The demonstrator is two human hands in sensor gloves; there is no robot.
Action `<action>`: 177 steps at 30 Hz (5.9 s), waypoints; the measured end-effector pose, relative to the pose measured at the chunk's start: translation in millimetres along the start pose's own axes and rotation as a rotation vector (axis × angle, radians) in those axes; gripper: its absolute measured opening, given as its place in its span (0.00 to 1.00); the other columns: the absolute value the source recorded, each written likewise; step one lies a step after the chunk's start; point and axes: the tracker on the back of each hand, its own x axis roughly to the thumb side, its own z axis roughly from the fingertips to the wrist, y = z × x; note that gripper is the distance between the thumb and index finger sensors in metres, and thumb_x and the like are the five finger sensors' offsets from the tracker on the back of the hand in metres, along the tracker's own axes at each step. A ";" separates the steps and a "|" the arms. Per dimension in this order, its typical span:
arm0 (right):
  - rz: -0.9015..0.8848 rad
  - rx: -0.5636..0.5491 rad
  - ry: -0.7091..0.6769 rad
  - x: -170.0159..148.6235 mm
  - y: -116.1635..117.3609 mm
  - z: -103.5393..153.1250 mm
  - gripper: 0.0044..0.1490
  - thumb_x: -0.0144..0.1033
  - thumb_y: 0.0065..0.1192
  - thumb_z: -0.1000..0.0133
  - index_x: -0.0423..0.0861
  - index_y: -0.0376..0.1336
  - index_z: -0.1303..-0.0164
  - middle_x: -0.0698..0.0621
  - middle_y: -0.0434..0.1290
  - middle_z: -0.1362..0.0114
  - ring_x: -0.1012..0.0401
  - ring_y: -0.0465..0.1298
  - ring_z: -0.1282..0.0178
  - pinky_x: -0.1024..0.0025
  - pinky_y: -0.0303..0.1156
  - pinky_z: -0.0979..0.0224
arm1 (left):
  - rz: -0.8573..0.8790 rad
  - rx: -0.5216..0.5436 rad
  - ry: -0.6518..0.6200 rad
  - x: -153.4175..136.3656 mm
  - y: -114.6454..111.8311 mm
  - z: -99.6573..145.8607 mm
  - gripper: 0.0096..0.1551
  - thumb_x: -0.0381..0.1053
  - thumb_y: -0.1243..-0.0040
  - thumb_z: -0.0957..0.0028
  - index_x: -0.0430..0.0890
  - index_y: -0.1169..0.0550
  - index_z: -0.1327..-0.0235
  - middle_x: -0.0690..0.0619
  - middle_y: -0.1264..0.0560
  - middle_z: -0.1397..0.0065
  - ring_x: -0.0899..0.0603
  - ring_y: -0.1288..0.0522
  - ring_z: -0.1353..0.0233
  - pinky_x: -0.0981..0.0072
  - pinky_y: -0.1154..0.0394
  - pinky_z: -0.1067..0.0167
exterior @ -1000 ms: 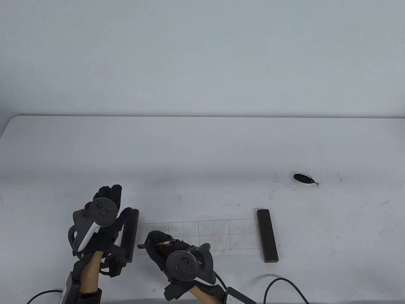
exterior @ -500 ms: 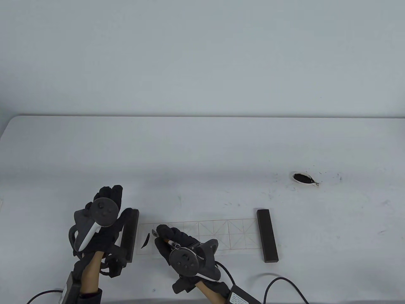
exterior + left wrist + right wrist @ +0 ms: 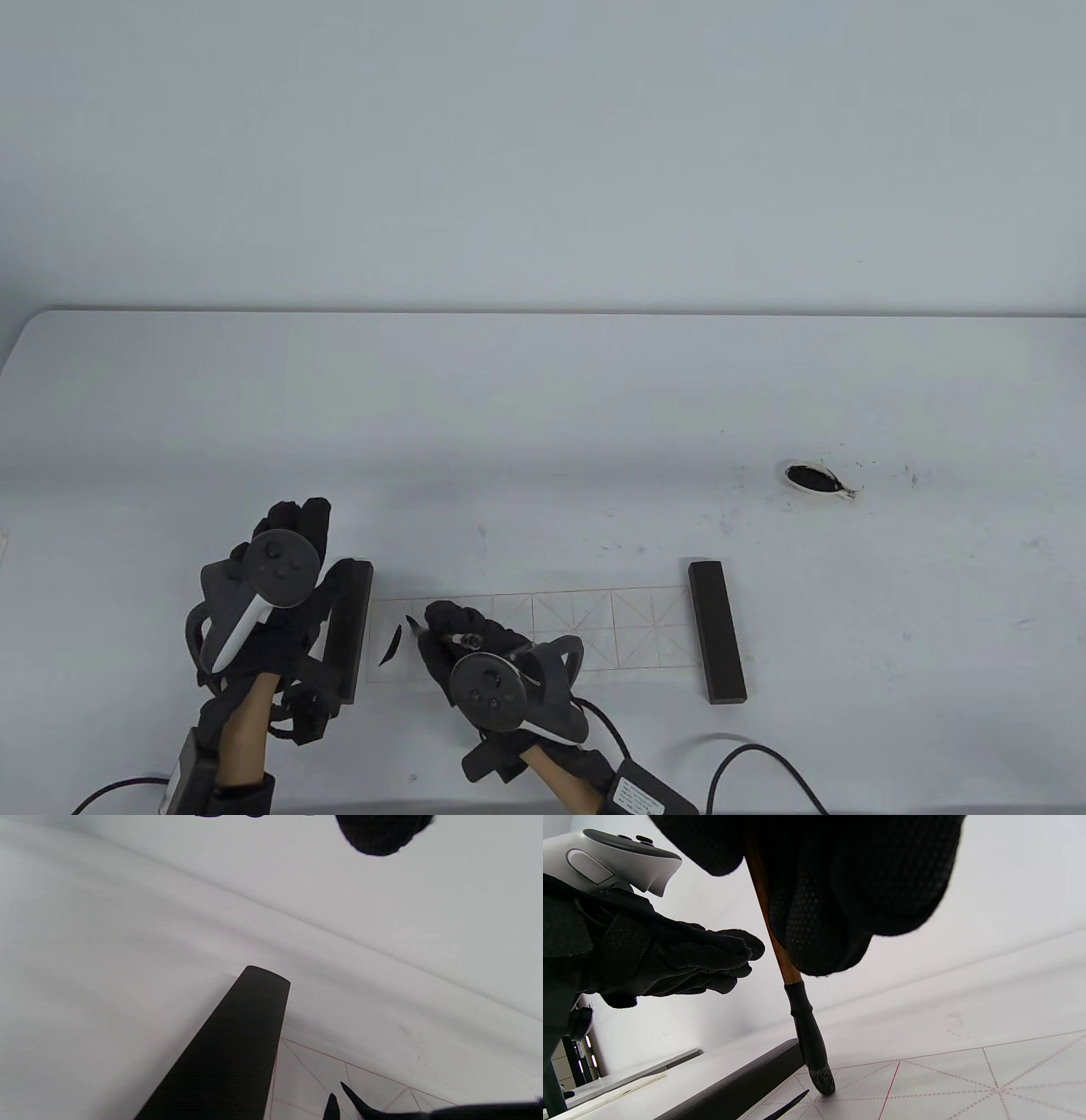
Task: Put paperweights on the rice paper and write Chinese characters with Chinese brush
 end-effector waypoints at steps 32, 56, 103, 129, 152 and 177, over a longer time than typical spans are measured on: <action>0.032 -0.081 0.061 -52.7 -39.5 12.5 0.27 0.44 0.54 0.40 0.38 0.64 0.38 0.41 0.79 0.45 0.56 0.83 0.55 0.68 0.81 0.56 | -0.032 0.005 -0.008 3.2 -1.0 0.9 0.48 0.65 0.56 0.41 0.63 0.61 0.13 0.50 0.63 0.08 0.38 0.61 0.08 0.46 0.66 0.16; 0.079 0.001 0.085 -53.8 -35.8 13.3 0.26 0.43 0.55 0.39 0.38 0.66 0.39 0.42 0.80 0.45 0.56 0.84 0.54 0.67 0.81 0.55 | -0.047 -0.014 -0.010 5.5 -4.5 -0.2 0.48 0.65 0.56 0.41 0.62 0.61 0.13 0.49 0.63 0.08 0.38 0.61 0.09 0.46 0.66 0.17; 0.021 -0.031 0.093 -51.8 -43.2 19.9 0.27 0.43 0.55 0.39 0.38 0.65 0.38 0.42 0.80 0.45 0.56 0.84 0.54 0.68 0.81 0.55 | -0.049 -0.027 -0.008 4.8 -6.4 -1.8 0.48 0.65 0.56 0.41 0.62 0.61 0.13 0.50 0.62 0.08 0.37 0.60 0.09 0.46 0.66 0.17; -0.067 -0.014 0.084 -54.1 -50.9 20.4 0.26 0.44 0.55 0.40 0.39 0.67 0.41 0.42 0.81 0.47 0.56 0.84 0.56 0.68 0.81 0.56 | -0.046 -0.034 -0.005 4.2 -6.9 -2.0 0.48 0.65 0.56 0.41 0.62 0.61 0.13 0.49 0.62 0.08 0.37 0.60 0.09 0.46 0.66 0.17; 0.115 -0.004 0.107 -50.4 -49.3 20.9 0.26 0.43 0.55 0.39 0.38 0.67 0.41 0.42 0.81 0.47 0.56 0.84 0.56 0.68 0.81 0.56 | -0.049 -0.038 -0.003 4.0 -7.5 -2.5 0.48 0.65 0.56 0.41 0.62 0.61 0.13 0.48 0.62 0.08 0.37 0.60 0.09 0.46 0.66 0.17; -0.107 0.076 0.051 -42.6 -54.3 21.2 0.27 0.44 0.55 0.39 0.39 0.67 0.39 0.42 0.81 0.46 0.56 0.84 0.54 0.67 0.81 0.54 | -0.045 -0.042 -0.003 4.0 -7.3 -2.5 0.48 0.65 0.56 0.41 0.62 0.61 0.13 0.49 0.62 0.08 0.37 0.60 0.09 0.46 0.66 0.17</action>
